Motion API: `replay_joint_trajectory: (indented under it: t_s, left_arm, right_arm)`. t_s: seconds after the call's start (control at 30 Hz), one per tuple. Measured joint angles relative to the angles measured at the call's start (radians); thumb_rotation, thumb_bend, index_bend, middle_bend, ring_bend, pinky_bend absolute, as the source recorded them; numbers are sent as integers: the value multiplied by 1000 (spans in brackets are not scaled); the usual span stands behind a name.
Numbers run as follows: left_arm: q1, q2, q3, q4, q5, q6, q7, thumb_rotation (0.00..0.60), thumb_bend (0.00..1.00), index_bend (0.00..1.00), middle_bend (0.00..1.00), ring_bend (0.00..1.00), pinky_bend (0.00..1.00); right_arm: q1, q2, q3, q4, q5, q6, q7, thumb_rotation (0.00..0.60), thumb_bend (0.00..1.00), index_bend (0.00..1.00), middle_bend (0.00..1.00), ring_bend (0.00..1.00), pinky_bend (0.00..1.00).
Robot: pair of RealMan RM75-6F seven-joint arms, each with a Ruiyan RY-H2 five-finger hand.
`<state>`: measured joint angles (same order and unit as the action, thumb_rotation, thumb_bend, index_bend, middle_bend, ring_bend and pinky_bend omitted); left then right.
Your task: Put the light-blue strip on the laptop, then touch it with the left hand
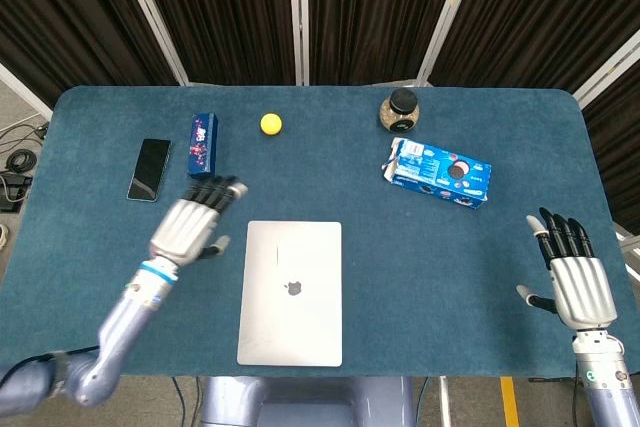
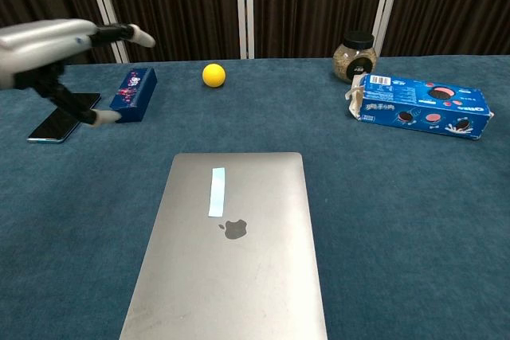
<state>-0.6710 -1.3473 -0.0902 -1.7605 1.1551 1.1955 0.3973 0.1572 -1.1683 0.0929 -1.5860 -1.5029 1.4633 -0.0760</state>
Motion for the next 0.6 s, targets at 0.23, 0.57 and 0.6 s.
replay_joint_trajectory:
  t_s: [0.23,0.57,0.6]
  left_arm:
    - [166,74,59,-9,105,173,-176,600,0,0,0,0,0]
    - [422,147,193,16,260,400,-252,600,0,0,0,0,0]
    - [429,148,194,26,265,402,-258,600,0,0,0,0,0]
  right_arm:
    - [-5,-1,-5,15,-18,17,-21,600,0,0,0,0,0]
    - [-23,7,-6,26,-31,51,-12,600,0,0,0,0,0]
    - [-23,7,-5,25,-31,53,-11,600,0,0,0,0,0]
